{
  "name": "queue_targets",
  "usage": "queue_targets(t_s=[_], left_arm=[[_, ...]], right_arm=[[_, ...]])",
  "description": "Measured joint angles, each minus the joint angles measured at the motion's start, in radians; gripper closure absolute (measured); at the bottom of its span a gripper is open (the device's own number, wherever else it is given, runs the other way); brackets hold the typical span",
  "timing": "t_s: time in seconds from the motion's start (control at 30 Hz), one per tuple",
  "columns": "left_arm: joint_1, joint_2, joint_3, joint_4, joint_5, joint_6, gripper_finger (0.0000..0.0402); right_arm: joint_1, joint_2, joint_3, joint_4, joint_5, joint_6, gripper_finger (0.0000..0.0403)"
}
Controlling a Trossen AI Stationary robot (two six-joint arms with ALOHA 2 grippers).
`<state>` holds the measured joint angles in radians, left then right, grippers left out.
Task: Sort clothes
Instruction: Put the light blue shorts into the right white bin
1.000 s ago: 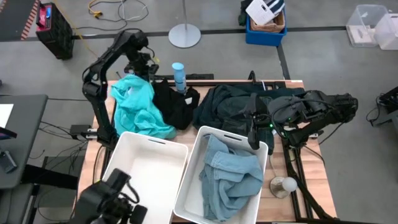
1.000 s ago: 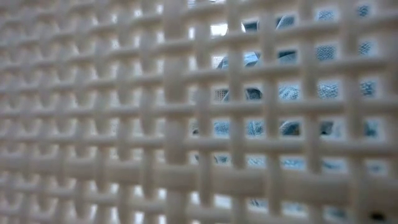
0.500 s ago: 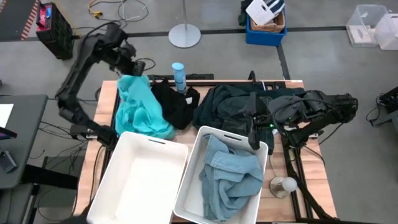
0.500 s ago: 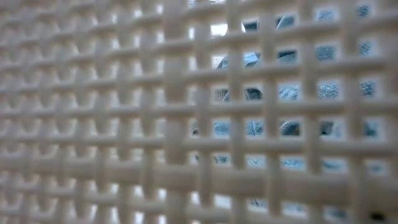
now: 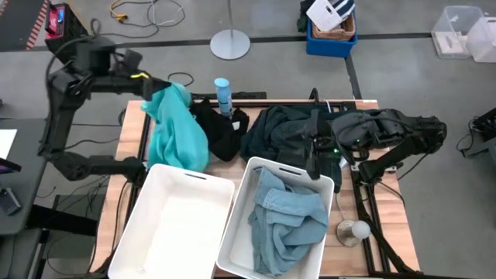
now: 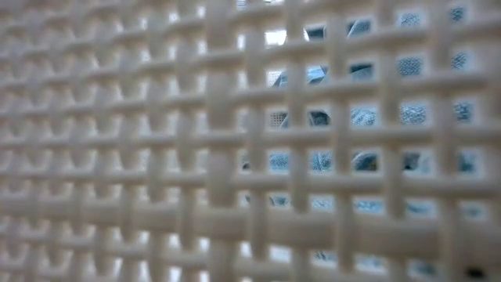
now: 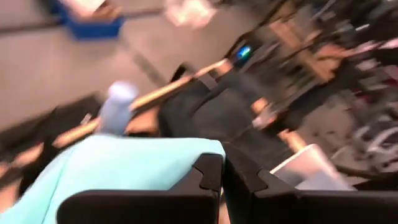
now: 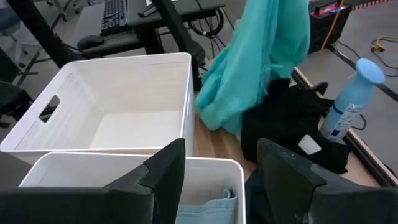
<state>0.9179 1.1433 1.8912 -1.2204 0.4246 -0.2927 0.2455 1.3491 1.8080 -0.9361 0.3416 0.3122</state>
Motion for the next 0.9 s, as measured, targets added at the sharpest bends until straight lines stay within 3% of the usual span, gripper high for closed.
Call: queue_targets(t_s=[0.4, 0.9], left_arm=[[-0.18, -0.008, 0.0, 0.521, 0.133, -0.177, 0.0401], [-0.481, 0.219, 0.0, 1.137, 0.148, -0.32, 0.0401]], right_arm=[[-0.007, -0.002, 0.0, 0.049, 0.0, -0.007, 0.0184], [0.012, -0.004, 0.131, 0.111, 0.0, -0.119, 0.0184]])
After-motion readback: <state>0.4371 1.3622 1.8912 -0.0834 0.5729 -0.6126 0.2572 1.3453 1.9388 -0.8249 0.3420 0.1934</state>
